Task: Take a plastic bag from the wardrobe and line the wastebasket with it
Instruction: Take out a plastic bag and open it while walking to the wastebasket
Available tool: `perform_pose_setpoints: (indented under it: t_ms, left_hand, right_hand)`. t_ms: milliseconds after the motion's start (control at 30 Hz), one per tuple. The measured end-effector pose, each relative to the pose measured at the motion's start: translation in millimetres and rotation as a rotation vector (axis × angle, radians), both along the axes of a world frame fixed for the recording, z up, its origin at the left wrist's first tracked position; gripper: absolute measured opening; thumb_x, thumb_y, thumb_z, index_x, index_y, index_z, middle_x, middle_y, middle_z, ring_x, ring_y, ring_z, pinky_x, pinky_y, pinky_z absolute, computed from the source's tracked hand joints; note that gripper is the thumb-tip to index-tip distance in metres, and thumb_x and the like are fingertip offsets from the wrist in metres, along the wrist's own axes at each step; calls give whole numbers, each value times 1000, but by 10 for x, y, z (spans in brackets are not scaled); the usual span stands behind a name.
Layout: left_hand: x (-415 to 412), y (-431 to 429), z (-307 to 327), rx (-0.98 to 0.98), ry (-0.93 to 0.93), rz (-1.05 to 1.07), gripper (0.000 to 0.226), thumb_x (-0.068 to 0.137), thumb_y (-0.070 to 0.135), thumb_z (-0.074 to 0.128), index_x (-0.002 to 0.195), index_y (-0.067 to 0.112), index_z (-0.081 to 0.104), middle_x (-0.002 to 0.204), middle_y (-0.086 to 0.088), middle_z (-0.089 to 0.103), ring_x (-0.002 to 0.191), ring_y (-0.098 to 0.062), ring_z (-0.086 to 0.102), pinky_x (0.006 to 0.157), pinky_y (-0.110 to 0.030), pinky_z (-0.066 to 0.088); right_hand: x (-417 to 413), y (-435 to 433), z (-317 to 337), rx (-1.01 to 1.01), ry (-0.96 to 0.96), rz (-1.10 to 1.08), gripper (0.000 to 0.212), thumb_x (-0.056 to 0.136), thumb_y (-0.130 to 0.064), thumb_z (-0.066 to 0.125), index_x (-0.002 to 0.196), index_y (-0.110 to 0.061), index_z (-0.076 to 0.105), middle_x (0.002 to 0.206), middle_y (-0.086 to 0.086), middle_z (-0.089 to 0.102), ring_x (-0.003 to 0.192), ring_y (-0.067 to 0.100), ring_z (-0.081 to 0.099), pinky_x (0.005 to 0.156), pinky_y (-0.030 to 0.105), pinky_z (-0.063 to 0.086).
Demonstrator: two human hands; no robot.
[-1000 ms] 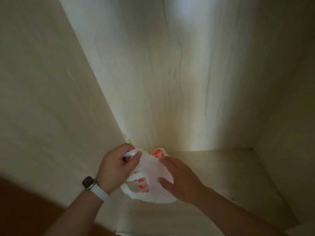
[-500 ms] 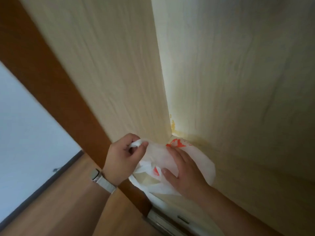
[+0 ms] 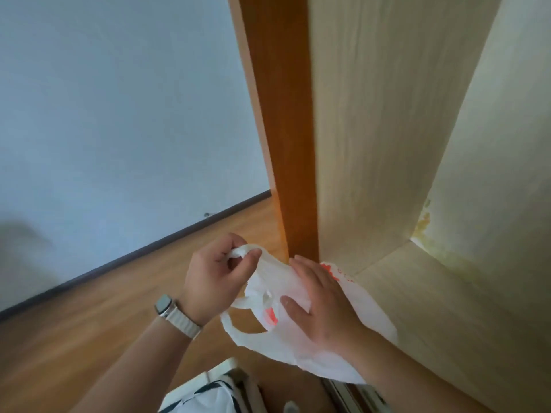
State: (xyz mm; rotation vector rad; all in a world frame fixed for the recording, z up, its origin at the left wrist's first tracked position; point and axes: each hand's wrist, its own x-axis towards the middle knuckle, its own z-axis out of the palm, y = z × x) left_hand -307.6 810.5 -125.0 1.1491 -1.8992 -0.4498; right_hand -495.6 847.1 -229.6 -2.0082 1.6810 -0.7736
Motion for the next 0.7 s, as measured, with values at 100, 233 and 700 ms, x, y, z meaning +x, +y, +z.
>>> perform_pose_setpoints:
  t_ms: [100,233,700]
  left_hand:
    - [372,-55,-41,32,41,106,22,84,37,71,70,27,56,57,15,56,47,-6,48,46,-10,34]
    - [775,-255,-123,33,49,206,17,81,35,68,70,27,57,59,9,56,47,-7,47,45,-13,34]
    - [2096,-1313,-208,-15,142,403,19,82,32,71,70,29,56,60,6,54,49,-7,46,47,-13,35]
  right_hand:
    - [348,-196,4,21,17,105,62,95,-62,38,149,-40,16,156,-22,17,143,1,14,103,10,-4]
    - [762,-532,-31,37,31,218,58,97,-60,38,148,-39,19,155,-20,22,142,3,18,111,17,6]
    - [2130,-1938,-55,67,99,500,58,94,-65,41,143,-48,13,152,-24,23,138,0,26,117,29,26]
